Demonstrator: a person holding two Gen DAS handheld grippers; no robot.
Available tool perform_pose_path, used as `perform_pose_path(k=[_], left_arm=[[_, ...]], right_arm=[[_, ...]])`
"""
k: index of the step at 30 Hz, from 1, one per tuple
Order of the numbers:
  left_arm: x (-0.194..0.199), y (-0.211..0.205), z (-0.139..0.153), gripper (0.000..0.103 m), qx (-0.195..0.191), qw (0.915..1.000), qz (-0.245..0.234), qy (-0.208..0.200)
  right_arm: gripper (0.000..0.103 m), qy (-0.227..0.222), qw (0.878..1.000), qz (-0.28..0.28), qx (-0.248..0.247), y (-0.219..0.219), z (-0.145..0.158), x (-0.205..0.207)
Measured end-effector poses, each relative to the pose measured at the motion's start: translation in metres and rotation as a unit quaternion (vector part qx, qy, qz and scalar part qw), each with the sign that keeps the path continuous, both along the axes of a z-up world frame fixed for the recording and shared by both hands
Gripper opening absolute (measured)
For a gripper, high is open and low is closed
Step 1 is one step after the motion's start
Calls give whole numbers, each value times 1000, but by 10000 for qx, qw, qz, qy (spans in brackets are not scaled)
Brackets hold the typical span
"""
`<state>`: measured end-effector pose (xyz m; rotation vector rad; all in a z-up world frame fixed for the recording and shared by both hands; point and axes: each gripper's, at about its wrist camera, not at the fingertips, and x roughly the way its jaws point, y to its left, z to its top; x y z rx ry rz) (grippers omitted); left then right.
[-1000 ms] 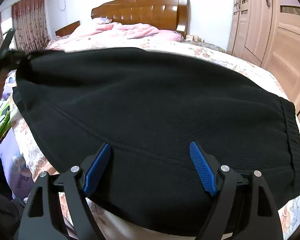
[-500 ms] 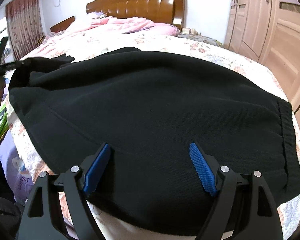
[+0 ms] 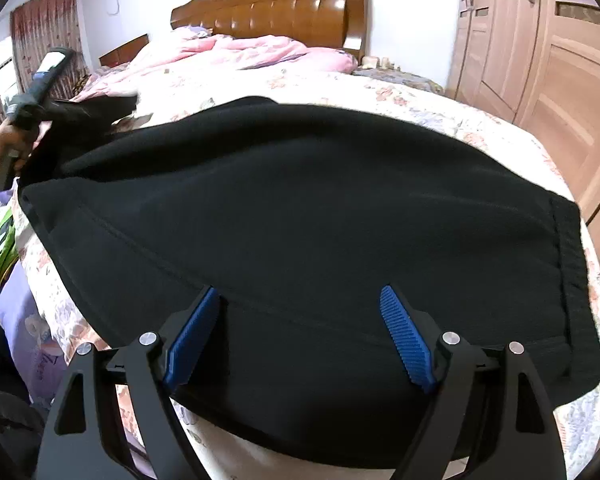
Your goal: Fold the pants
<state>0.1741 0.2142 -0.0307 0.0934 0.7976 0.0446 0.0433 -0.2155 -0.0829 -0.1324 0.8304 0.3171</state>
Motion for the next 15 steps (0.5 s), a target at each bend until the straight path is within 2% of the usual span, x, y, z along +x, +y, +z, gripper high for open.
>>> perform_pose_path(k=[1,2,3,5,6,8,10,11,13,15], left_arm=[[-23,29,18,9,-664,9964,168,-490],[-45,58,30,9,-1214,9883,382,-839],[-58,74,36,9,-1439,9829,531,-1023],[-103,125,39,9,-2045,9612,1042,-1532],[-114,141,36,9,-2249,9534,1199,-1614],[-143,179,9,13,-2700,9364,1573,-1597],[-157,202,-31,20,-2976,9275,1884,-1252],[-159,208,-49,24,-3047,9255,1984,-1061],[-163,208,-83,27,-3117,9220,2159,-787],[-174,203,-90,40,-3174,9192,2093,-1021]], right_arm=[[79,-56,9999,81,73,1,7,2],[79,-98,9998,141,116,3,12,4],[79,-175,9994,252,177,8,20,8],[79,-285,9984,444,204,20,33,17],[79,-333,9973,615,222,30,39,24],[79,-315,9944,973,272,51,46,38],[79,-266,9894,1400,275,78,50,57],[79,-264,9858,1641,236,95,52,68],[79,-244,9793,2003,165,126,57,88],[79,-296,9737,2256,90,153,63,112]])
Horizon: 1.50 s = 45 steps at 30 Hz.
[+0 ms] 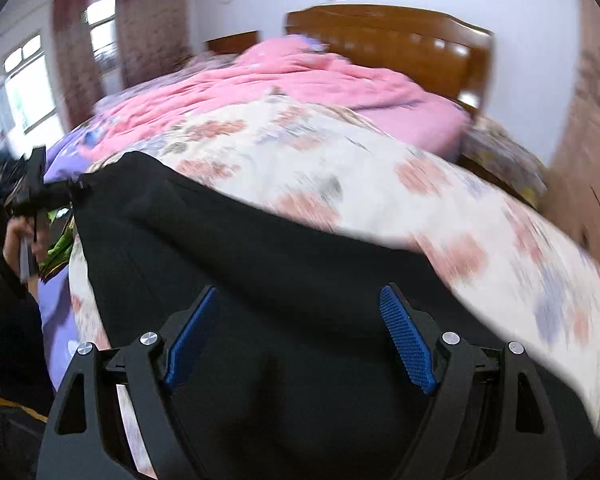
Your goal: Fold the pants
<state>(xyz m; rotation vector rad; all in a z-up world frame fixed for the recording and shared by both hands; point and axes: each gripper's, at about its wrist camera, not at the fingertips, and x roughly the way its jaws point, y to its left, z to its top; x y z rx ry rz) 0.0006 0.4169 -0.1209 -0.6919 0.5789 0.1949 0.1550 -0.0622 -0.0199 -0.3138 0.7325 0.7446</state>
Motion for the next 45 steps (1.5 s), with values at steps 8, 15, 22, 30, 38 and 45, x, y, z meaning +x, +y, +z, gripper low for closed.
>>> perform_pose_path(k=[8,15,22,30,38,45], left_arm=[[20,-15,13,79,351,9990,-285,-10],[31,-26,-3,67,539,9980,-274,192],[27,-38,0,8,839,9960,-296,83],[31,-54,15,8,1246,9913,-358,237],[9,-24,5,71,542,9985,-97,15],[15,21,-7,70,-900,9949,-123,-440]], right_arm=[[49,217,9874,1154,-1065,69,-41,68],[41,459,9680,2059,-1358,73,-69,59],[6,-47,9721,2045,-1149,65,-57,39],[6,-188,9863,1294,-1001,53,-40,75],[67,145,9962,738,-449,45,-30,70],[87,-318,9913,1276,93,57,-5,-8]])
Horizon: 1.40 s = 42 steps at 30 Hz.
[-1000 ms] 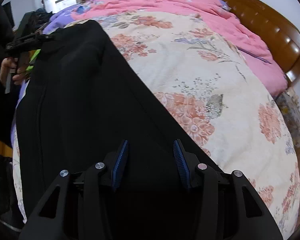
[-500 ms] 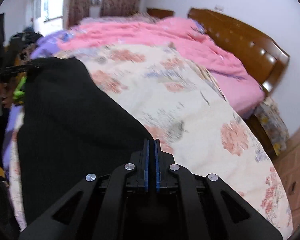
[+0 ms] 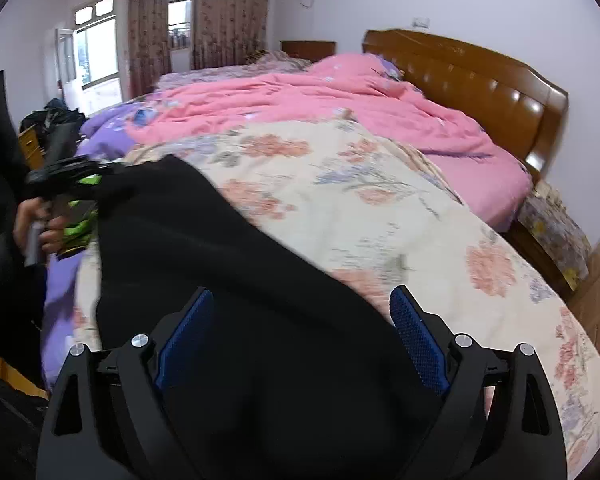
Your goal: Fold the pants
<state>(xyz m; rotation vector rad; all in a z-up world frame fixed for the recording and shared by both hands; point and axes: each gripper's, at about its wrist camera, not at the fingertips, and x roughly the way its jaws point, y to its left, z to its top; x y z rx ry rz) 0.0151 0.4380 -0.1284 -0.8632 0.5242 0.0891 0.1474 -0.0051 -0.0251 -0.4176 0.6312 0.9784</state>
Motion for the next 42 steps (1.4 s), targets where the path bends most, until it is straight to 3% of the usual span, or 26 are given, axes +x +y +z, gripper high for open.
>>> perform_pose_path(k=[1,2,3,4,6,7,9,11,12,13,15,16,18,20,25,29,32,34,36,38,42], left_arm=[[4,6,-3,59,-163,9998,82,-57],[6,11,-3,30,-265,9994,184,-87],[7,16,-2,19,-289,9991,296,-119],[6,16,7,19,-153,9988,352,-290],[4,3,33,19,502,9969,300,-528],[5,-10,49,19,1017,9927,150,-625],[15,-13,51,20,1332,9905,78,-325],[32,8,18,20,881,9948,124,498],[31,14,3,21,673,9956,153,639],[27,17,-5,24,552,9965,180,598],[13,21,-14,25,229,9994,216,148],[10,20,-14,26,207,9995,243,74],[10,17,-11,26,318,9990,292,134],[14,15,-7,24,441,9983,306,240],[23,17,1,21,449,9976,271,461],[22,19,6,19,497,9974,260,460],[13,13,25,18,675,9972,280,154],[9,13,29,18,794,9960,335,224],[11,16,17,18,803,9946,399,520],[9,22,-5,19,527,9956,432,647],[5,23,-4,19,525,9960,470,551]], right_arm=[[87,36,10000,65,18,5,-5,-10],[86,60,9999,113,4,11,-11,-16],[82,78,9998,165,-33,15,-16,-24],[81,90,9997,207,-97,20,-23,-30],[80,104,9992,267,-276,31,-35,-44],[80,101,9989,314,-330,34,-39,-50],[79,136,9981,366,-474,38,-50,-55],[70,215,9974,304,-622,40,-59,-56],[67,309,9975,331,-544,40,-57,-59],[67,420,9977,422,-326,39,-50,-65],[65,488,9960,733,-156,44,-44,-77],[62,418,9938,1001,-230,52,-43,-90],[45,252,9909,1258,-415,67,-43,-104],[39,36,9878,1386,-706,86,-49,-113],[34,-227,9800,1462,-1329,109,-74,-118],[8,-567,9784,1446,-1364,101,-75,-120],[7,-686,9820,1404,-1066,89,-54,-124],[7,-626,9801,1547,-1076,87,-53,-128],[7,-525,9776,1625,-1235,91,-65,-129],[8,-505,9733,1708,-1447,97,-83,-134],[7,-504,9767,1655,-1270,93,-66,-137]])
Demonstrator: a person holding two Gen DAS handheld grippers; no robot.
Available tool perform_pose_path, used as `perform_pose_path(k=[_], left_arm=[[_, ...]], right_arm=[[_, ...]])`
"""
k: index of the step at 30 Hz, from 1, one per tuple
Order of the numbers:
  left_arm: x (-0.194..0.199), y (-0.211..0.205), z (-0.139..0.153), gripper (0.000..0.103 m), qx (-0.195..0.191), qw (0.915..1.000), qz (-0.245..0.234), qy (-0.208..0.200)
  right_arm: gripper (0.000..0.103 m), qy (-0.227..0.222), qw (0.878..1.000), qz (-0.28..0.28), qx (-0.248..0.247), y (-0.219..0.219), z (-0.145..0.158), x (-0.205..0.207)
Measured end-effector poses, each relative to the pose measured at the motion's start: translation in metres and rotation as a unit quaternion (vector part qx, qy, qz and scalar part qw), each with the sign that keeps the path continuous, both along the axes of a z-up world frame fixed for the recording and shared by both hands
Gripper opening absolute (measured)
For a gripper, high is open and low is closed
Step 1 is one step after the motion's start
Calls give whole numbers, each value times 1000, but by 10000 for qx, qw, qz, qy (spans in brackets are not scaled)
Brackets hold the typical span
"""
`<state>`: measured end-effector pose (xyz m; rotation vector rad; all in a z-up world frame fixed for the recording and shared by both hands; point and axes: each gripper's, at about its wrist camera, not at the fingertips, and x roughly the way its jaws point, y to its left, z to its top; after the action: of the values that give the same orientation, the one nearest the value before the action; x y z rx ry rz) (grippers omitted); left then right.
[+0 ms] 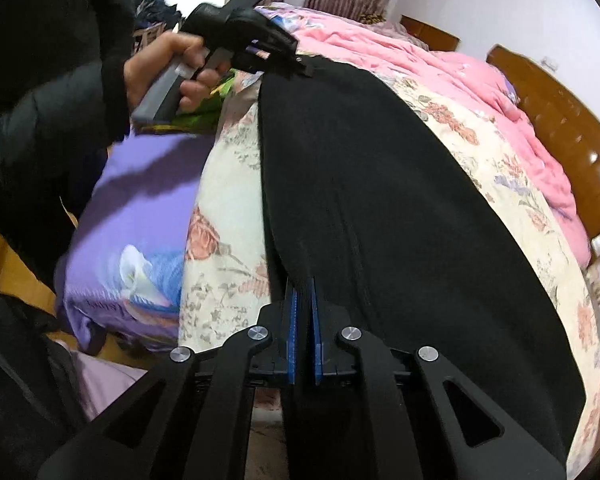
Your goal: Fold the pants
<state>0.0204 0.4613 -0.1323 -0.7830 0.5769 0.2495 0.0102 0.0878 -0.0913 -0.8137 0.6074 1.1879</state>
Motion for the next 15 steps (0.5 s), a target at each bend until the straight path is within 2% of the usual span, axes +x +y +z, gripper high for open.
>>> perform_pose_path(k=[2,5,6,7,8,9,10,12,13,15], left_arm=[[1,-6,6,20,298,9994,-14,158],[5,-13,8,29,555,9978,92,338],[5,-15,9,35,620,9972,153,397],[4,-18,14,57,799,9947,331,555],[1,-22,21,82,1024,9910,547,669],[0,-26,29,91,1270,9858,788,768],[-6,-37,46,96,1803,9707,1289,931],[-14,-57,73,96,2457,9474,1834,920],[-18,-72,88,96,2650,9418,1943,706],[-14,-109,115,96,2843,9463,1535,112]], right_arm=[[7,12,10000,7,28,-2,6,-2],[10,295,9993,-146,-189,3,-14,4],[24,342,9993,-150,-30,2,-15,1],[36,463,9988,-139,-27,2,-14,0],[72,700,9975,-80,-24,0,-11,-4],[88,702,9974,-127,27,-5,-6,-9],[88,566,9980,-191,201,-16,3,-15],[83,613,9962,-448,434,-38,17,-13],[83,676,9936,-668,610,-53,25,-9],[83,765,9845,-1259,950,-93,39,8]])
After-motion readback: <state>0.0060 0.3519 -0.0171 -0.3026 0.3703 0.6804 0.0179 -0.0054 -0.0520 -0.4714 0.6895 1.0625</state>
